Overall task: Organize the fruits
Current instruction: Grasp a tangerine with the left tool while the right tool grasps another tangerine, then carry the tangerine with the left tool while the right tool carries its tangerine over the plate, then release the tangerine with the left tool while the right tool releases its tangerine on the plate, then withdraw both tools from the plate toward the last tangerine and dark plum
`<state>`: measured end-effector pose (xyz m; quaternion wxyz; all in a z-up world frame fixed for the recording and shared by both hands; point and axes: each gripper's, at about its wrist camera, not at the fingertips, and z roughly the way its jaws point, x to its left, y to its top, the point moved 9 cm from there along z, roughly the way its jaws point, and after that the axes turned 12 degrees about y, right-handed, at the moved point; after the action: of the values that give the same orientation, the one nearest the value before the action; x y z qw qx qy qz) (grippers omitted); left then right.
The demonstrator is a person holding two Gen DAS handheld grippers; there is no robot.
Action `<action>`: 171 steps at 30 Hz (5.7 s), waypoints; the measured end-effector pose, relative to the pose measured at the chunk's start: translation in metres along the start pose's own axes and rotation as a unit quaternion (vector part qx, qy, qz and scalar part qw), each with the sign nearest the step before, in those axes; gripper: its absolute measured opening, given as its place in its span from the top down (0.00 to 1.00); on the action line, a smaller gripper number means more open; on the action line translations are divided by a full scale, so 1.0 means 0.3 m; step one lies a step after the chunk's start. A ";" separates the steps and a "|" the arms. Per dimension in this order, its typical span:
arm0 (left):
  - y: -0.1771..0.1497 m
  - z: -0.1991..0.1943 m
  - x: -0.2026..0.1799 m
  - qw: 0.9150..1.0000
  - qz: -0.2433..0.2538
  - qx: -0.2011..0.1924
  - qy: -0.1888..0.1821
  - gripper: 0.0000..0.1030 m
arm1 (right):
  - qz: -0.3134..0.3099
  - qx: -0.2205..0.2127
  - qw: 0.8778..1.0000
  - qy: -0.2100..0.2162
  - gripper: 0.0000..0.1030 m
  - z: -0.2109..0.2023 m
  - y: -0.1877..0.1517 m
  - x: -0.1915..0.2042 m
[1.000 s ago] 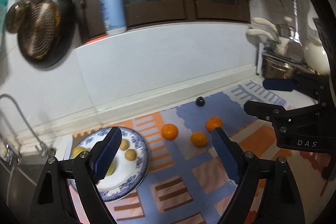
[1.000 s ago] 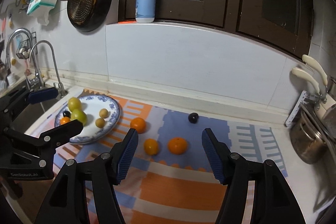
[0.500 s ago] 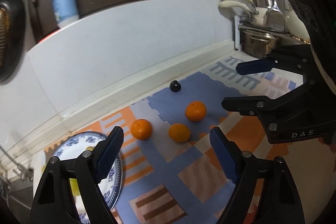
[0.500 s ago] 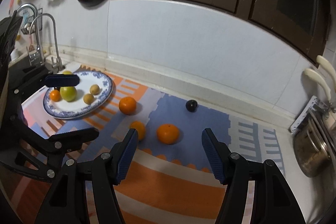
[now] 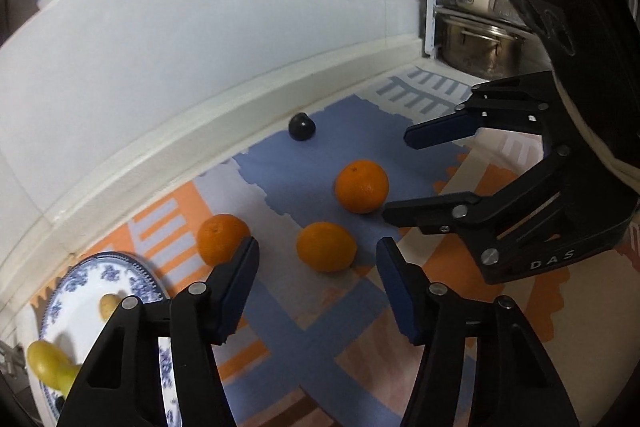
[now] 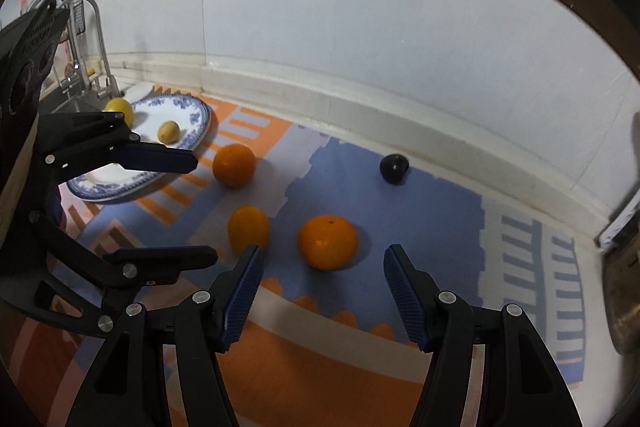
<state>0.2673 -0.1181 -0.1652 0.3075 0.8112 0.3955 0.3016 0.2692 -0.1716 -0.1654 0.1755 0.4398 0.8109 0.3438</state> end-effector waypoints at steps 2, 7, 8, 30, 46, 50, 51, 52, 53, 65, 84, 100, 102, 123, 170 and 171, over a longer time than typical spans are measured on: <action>0.000 0.019 -0.002 1.000 0.007 0.006 -0.007 0.45 | 0.003 0.007 1.000 0.005 0.39 0.024 -0.006 -0.011; -0.003 0.059 -0.014 0.999 0.018 0.019 -0.019 0.49 | 0.008 0.026 0.999 0.018 0.45 0.088 -0.014 -0.040; -0.003 0.066 -0.017 0.999 0.017 0.022 -0.022 0.50 | 0.009 0.027 0.999 0.020 0.46 0.096 -0.014 -0.045; -0.021 0.056 0.008 0.998 -0.048 0.038 -0.017 0.63 | 0.064 0.018 0.997 0.045 0.59 0.129 -0.019 -0.058; -0.073 -0.196 0.093 0.991 -0.132 0.002 0.032 0.63 | 0.043 -0.048 0.997 0.048 0.59 -0.063 0.058 0.124; -0.111 -0.258 0.119 0.987 -0.154 0.000 0.051 0.63 | 0.038 -0.059 0.996 0.058 0.59 -0.094 0.075 0.180; -0.120 -0.274 0.125 0.986 -0.159 -0.001 0.056 0.63 | 0.035 -0.061 0.996 0.060 0.59 -0.100 0.080 0.197; -0.129 -0.284 0.131 0.985 -0.163 -0.001 0.061 0.63 | 0.033 -0.063 0.996 0.062 0.59 -0.105 0.083 0.213; -0.142 -0.300 0.142 0.984 -0.168 -0.001 0.067 0.63 | 0.030 -0.065 0.995 0.064 0.59 -0.110 0.085 0.227; -0.229 -0.404 0.310 0.969 -0.207 -0.007 0.135 0.63 | 0.004 -0.072 0.992 0.102 0.59 -0.069 0.157 0.412; -0.212 -0.312 0.619 0.962 -0.213 0.005 0.169 0.63 | -0.004 -0.060 0.990 0.129 0.59 0.123 0.365 0.502; -0.261 -0.058 0.786 0.961 -0.218 0.096 0.142 0.63 | 0.007 -0.008 0.992 0.125 0.59 0.385 0.467 0.474; -0.270 -0.045 0.798 0.959 -0.224 0.102 0.138 0.63 | 0.007 0.002 0.992 0.125 0.59 0.415 0.468 0.473; -0.238 -0.204 0.748 0.952 -0.232 0.088 0.180 0.50 | 0.003 -0.021 0.993 0.114 0.51 0.309 0.463 0.457; 0.023 0.021 0.216 0.979 -0.145 0.064 0.124 0.26 | 0.122 -0.051 0.987 -0.092 0.36 -0.075 0.133 -0.168; 0.019 0.039 0.215 0.979 -0.142 0.070 0.125 0.26 | 0.124 -0.048 0.987 -0.087 0.36 -0.054 0.137 -0.177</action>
<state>0.3110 -0.0707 -0.1525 0.2379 0.7219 0.5622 0.3258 0.3132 -0.2069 -0.1258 0.2224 0.5560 0.7145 0.3617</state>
